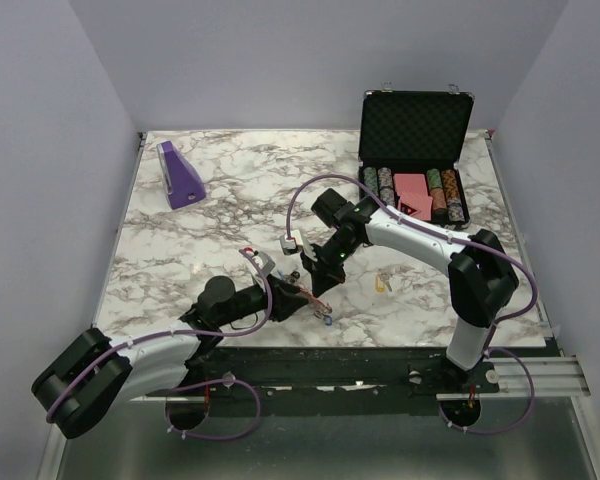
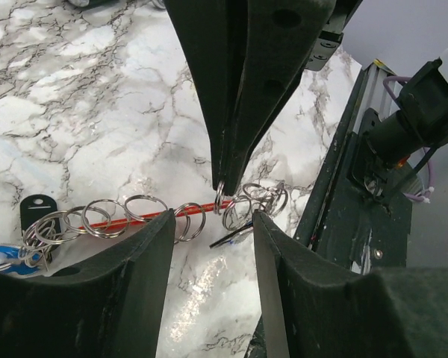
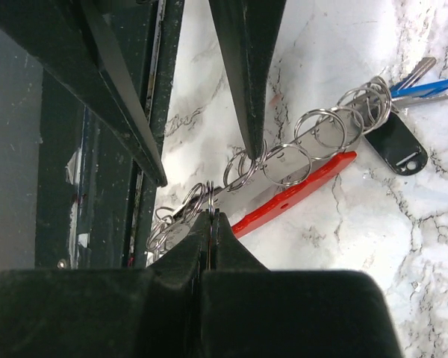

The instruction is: Put the keys on the keyring

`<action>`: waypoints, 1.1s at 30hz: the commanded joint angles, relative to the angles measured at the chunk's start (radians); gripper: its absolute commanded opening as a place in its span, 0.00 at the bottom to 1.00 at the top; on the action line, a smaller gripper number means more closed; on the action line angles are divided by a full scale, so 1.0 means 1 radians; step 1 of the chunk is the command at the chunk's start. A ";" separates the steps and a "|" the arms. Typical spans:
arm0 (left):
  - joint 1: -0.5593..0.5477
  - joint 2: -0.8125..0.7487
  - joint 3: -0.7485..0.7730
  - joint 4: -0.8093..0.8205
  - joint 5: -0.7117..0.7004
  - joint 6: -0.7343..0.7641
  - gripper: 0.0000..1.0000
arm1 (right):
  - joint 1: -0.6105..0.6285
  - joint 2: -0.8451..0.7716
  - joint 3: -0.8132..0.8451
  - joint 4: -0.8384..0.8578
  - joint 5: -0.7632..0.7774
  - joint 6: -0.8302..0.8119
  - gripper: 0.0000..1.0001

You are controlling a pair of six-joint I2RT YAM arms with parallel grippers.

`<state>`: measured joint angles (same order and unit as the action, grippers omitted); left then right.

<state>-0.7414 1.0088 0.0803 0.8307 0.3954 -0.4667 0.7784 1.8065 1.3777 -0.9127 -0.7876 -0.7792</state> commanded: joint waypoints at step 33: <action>-0.009 0.125 0.111 -0.038 0.051 0.051 0.26 | 0.007 0.013 0.032 -0.034 -0.075 -0.015 0.01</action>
<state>-0.7483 1.1179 0.1669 0.8188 0.4179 -0.4343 0.7780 1.8065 1.3830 -0.9260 -0.8169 -0.7803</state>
